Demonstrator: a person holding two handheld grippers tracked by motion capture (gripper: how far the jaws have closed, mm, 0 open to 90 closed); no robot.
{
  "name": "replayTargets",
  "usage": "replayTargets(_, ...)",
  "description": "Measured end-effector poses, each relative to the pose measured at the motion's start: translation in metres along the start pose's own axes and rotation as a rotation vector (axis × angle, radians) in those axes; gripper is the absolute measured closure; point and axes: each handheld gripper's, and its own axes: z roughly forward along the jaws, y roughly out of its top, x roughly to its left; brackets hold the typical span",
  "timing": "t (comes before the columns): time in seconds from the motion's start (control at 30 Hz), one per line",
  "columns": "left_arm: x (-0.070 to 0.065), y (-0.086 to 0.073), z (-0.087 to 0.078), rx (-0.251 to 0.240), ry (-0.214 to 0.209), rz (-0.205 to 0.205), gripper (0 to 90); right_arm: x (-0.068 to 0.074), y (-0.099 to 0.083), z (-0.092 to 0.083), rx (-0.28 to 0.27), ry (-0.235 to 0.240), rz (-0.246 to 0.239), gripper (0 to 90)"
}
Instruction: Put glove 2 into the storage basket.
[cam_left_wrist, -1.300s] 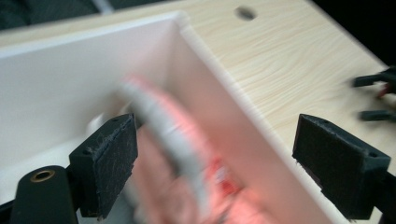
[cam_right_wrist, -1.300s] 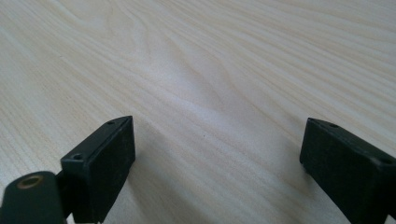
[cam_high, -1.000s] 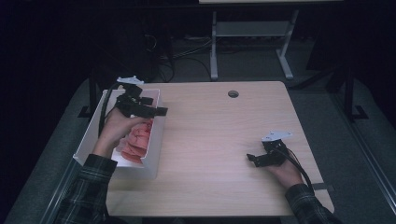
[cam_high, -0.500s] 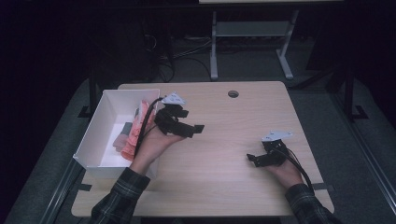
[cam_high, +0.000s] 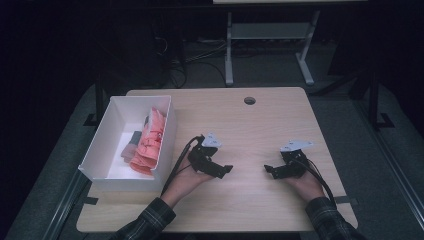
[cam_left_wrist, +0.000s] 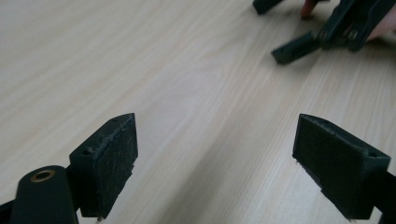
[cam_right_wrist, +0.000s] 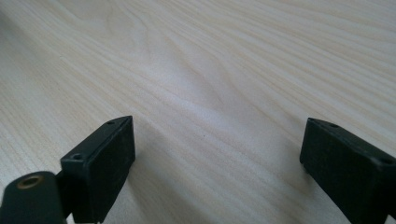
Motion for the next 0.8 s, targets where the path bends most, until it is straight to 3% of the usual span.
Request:
replayTargets(0.17, -0.004, -0.02, 0.018, 0.035, -0.008, 0.02, 13.5, 0.0, 0.0, 0.0, 0.0, 0.0, 0.0, 9.7)
replayTargets(0.4, -0.006, -0.033, 0.031, 0.063, 0.003, 0.055, 13.4, 0.0, 0.0, 0.0, 0.0, 0.001, 0.0, 9.7)
replayTargets(0.47, -0.008, -0.035, 0.032, 0.046, 0.02, 0.075, 13.0, 0.0, 0.0, 0.0, -0.001, 0.001, -0.001, 9.7)
replayTargets(0.6, -0.008, -0.041, 0.034, -0.008, 0.008, 0.083, 12.8, 0.0, 0.0, 0.0, 0.0, 0.001, 0.0, 9.6)
replayTargets(0.8, -0.008, -0.041, 0.033, -0.007, -0.007, 0.099, 13.0, 0.0, 0.0, 0.0, 0.0, 0.001, 0.001, 9.6)
